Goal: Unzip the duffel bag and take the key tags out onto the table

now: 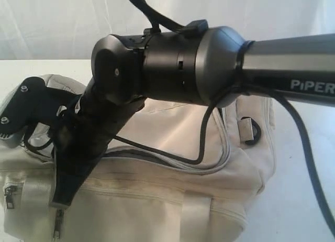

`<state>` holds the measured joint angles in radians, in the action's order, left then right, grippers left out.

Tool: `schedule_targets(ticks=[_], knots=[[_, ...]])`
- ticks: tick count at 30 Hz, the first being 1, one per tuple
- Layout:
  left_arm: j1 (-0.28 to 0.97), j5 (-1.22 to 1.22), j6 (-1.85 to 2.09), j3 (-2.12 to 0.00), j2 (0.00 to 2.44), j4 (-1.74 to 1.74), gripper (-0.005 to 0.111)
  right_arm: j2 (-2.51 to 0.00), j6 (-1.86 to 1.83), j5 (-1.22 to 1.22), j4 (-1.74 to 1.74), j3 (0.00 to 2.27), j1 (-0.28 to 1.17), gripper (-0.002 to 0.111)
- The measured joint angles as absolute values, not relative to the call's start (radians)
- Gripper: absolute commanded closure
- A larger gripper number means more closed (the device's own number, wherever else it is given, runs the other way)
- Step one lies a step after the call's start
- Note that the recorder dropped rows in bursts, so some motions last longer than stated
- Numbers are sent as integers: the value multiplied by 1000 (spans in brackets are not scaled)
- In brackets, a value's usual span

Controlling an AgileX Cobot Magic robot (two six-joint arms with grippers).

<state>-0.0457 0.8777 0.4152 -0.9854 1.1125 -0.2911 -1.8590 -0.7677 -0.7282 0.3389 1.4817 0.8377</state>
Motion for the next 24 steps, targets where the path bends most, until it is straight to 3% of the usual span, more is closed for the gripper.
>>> schedule_targets(ticks=[24], knots=[[-42, 521, 392, -1000, 1347, -268, 107, -1859, -696, -750, 341, 1486, 838, 108]])
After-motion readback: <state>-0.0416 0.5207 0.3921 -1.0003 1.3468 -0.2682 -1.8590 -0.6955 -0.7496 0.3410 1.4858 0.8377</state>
